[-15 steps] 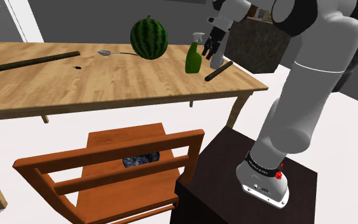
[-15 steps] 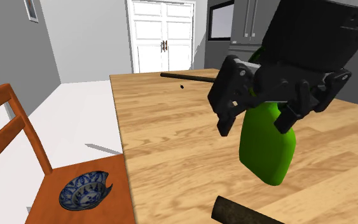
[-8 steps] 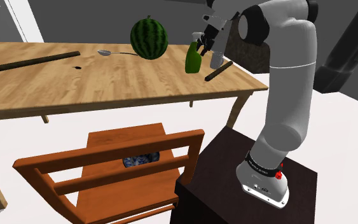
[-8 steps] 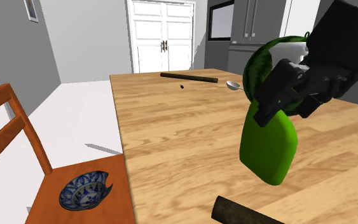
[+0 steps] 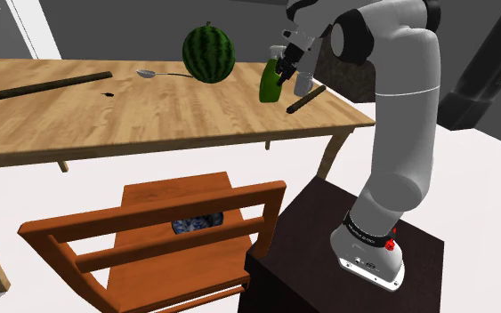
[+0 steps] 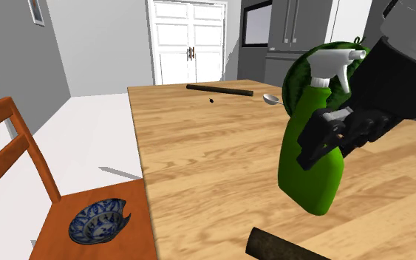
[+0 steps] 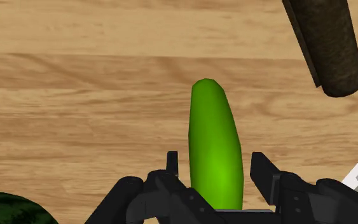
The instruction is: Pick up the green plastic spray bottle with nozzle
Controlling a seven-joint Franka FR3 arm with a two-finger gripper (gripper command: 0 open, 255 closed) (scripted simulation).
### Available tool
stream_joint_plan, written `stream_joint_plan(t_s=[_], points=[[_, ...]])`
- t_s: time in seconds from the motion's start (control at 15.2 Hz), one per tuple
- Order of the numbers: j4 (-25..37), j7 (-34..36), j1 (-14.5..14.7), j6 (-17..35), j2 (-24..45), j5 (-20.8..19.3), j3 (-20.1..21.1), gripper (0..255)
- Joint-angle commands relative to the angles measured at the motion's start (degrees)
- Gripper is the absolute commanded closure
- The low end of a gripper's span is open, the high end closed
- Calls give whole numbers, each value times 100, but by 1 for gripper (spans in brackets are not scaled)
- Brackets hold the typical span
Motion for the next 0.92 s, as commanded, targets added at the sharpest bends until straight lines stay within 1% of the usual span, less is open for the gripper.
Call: stream_joint_plan(t_s=[0.0, 0.53, 0.86], points=[[-16, -10, 2, 15, 1, 3, 1, 255], [-14, -2, 7, 13, -4, 0, 0, 255], [303, 172, -43, -285, -53, -61, -27, 255]])
